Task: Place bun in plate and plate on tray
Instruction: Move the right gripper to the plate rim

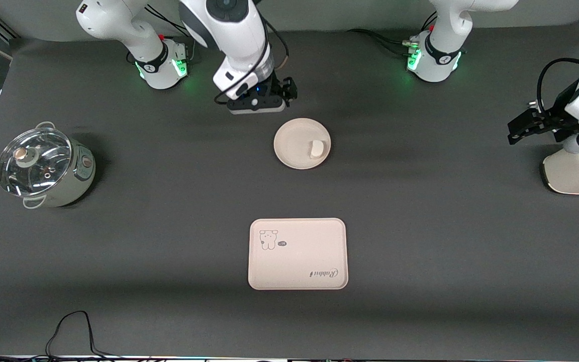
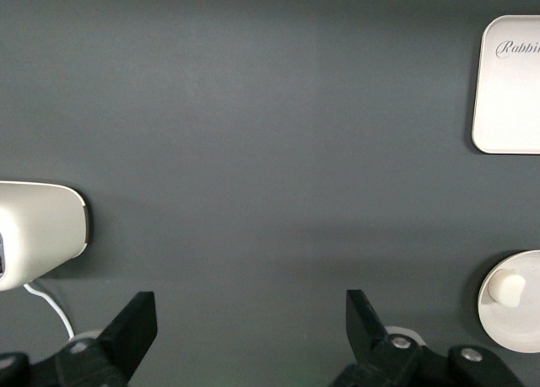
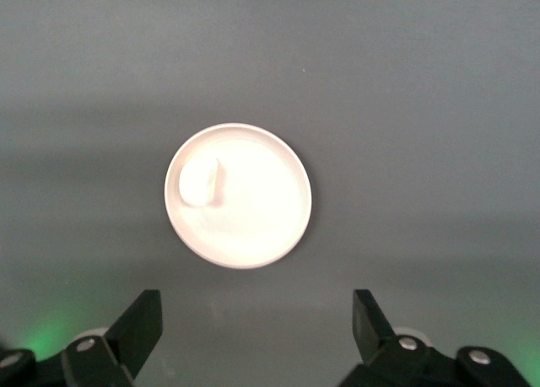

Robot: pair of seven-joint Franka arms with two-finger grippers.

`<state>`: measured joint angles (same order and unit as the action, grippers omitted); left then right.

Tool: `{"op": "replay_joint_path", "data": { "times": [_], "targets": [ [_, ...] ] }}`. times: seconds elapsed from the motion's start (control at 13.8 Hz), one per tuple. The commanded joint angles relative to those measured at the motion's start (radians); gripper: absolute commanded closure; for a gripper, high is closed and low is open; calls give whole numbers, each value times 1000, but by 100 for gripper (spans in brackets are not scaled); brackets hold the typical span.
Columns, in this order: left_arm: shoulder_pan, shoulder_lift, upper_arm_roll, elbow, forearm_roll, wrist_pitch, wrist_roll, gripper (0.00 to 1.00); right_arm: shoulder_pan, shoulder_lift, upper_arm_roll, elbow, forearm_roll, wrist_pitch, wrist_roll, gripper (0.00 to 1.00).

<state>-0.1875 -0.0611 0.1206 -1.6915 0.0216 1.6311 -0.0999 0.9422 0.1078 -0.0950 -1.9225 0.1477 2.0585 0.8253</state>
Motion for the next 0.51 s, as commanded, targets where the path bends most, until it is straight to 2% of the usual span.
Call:
{"op": "replay_joint_path", "data": {
  "times": [0.0, 0.07, 0.22, 0.43],
  "targets": [
    [-6, 37, 2, 59, 0, -34, 12, 0, 18, -37, -12, -247, 23, 287, -73, 0],
    [-1, 37, 4, 58, 0, -34, 20, 0, 18, -25, -12, -316, 29, 404, -93, 0],
    [2, 43, 4, 62, -2, -17, 22, 0, 18, 24, -12, -381, 38, 549, -138, 0],
    [0, 55, 2, 72, -2, -17, 23, 0, 23, 133, -11, -397, 174, 711, -230, 0]
  ]
}}
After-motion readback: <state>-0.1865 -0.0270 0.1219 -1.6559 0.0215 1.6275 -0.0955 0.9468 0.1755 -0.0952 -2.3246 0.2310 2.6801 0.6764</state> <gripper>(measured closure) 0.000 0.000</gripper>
